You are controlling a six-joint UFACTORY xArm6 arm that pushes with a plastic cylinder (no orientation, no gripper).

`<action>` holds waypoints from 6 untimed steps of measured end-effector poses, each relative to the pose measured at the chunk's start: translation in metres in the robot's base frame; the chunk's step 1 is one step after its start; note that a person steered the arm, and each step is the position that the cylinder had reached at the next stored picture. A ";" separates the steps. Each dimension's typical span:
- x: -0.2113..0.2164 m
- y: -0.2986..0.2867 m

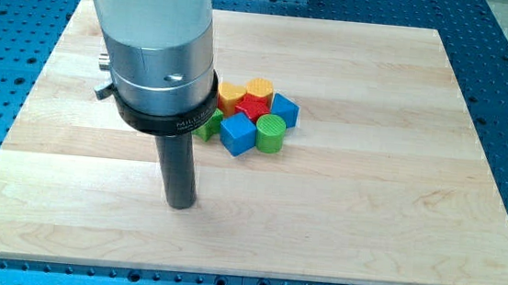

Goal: Place your hand to the left of the green star

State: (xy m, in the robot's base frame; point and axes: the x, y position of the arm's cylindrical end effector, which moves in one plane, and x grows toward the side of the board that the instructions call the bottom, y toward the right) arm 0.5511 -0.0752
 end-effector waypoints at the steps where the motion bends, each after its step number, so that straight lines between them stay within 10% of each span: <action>1: 0.000 0.000; 6: -0.019 -0.037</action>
